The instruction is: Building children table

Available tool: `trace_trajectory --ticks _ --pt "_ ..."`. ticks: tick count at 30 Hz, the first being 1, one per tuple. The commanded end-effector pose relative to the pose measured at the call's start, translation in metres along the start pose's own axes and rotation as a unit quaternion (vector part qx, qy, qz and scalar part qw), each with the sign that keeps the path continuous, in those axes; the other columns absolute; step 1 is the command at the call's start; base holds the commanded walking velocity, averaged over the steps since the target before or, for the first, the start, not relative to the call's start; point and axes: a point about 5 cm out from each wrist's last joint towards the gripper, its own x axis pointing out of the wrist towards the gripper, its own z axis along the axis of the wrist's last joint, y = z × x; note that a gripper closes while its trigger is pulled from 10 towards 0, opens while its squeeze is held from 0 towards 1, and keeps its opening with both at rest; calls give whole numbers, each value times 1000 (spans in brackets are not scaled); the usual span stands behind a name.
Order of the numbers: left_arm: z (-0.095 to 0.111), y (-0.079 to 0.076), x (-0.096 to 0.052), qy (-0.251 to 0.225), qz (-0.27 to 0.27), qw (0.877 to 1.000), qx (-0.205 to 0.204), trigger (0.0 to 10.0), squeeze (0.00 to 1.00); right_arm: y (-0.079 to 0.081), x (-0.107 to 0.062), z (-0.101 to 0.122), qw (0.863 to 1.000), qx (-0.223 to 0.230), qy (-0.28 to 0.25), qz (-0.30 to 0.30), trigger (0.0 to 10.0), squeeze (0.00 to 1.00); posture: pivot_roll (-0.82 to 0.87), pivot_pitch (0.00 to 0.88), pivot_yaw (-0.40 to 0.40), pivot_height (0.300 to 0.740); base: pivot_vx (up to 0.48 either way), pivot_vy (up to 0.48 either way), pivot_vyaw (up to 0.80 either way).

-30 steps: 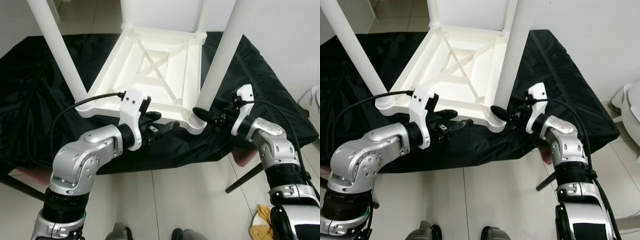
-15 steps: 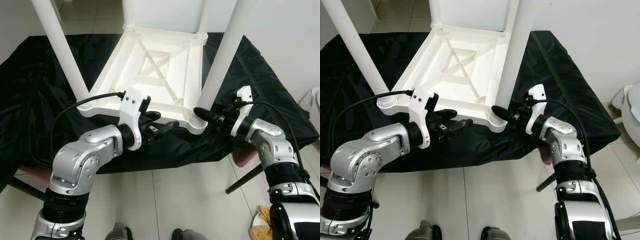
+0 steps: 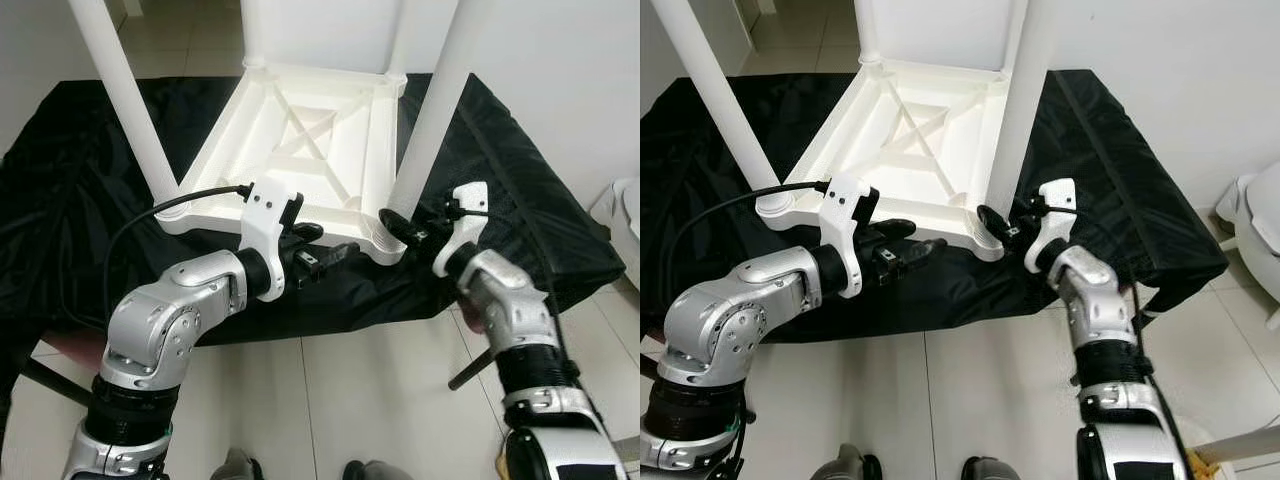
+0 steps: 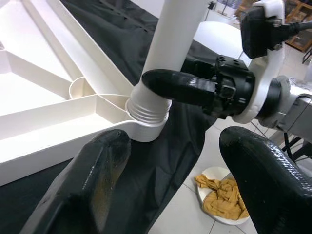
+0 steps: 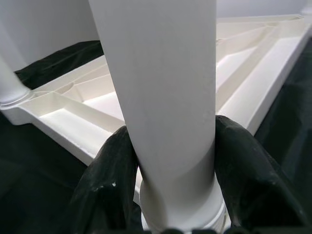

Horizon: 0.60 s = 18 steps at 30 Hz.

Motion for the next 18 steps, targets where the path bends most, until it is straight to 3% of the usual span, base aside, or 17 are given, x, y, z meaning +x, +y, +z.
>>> trace_trajectory --ticks 1,5,10,18 --pt "0 0 2 4 -8 1000 3 10000 0 -1 -3 -13 999 29 25 -37 0 0 -80 93 19 740 0 0 0" --pt "0 -1 3 4 -11 1000 5 10000 0 5 -1 -12 996 39 23 -70 0 0 -80 94 18 740 0 0 0" --pt "0 -1 4 3 -13 1000 7 10000 0 20 6 -15 985 59 18 -163 0 0 -83 97 20 740 0 0 0" --pt "-1 -2 3 4 -16 1000 5 10000 0 42 15 -19 972 71 18 -224 0 0 -81 103 25 740 0 0 0"
